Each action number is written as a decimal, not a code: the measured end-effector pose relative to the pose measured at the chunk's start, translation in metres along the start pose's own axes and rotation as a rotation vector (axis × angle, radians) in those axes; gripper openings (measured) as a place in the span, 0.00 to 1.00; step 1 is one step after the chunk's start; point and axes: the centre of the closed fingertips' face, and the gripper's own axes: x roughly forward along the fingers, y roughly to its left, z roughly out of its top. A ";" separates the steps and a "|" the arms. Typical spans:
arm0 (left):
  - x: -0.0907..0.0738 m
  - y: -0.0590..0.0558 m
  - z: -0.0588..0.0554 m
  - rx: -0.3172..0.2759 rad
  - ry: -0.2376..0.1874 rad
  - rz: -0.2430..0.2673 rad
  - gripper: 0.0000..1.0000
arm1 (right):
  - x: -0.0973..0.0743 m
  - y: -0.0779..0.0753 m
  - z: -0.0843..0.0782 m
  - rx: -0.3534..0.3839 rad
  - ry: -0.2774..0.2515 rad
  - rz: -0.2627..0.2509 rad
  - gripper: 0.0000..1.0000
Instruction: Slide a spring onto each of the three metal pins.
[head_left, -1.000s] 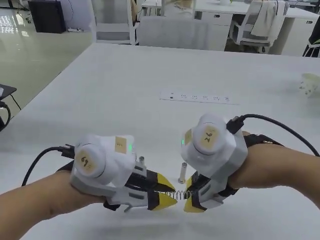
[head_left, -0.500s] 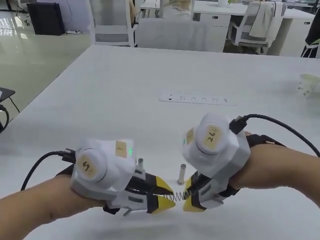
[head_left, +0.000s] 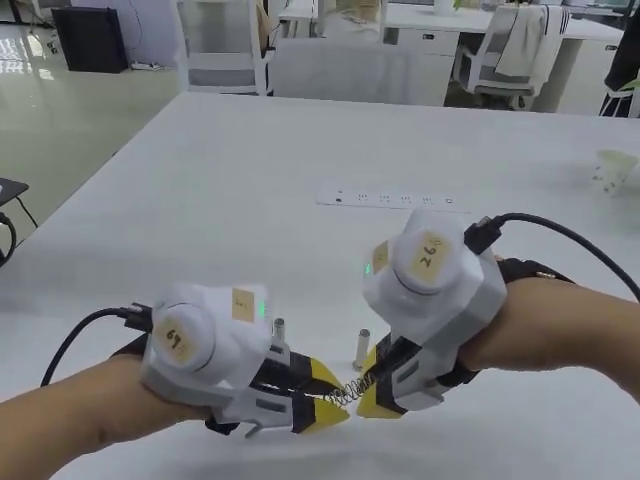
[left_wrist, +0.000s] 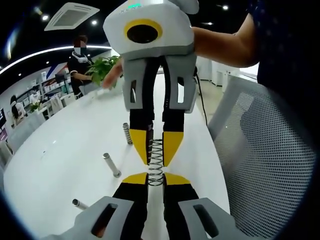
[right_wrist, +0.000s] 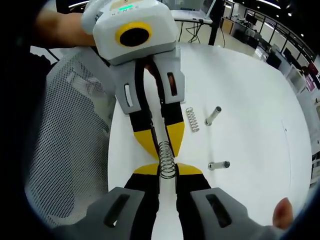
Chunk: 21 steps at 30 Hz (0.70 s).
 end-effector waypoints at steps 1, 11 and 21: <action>0.000 0.000 0.000 -0.001 0.000 -0.001 0.03 | -0.001 0.000 0.001 -0.002 -0.002 0.000 0.09; 0.001 -0.001 0.000 -0.008 -0.003 -0.004 0.03 | -0.003 0.003 0.015 -0.011 -0.035 0.009 0.09; 0.001 0.000 -0.002 -0.024 -0.007 0.000 0.03 | -0.001 0.002 0.019 -0.024 -0.030 0.009 0.09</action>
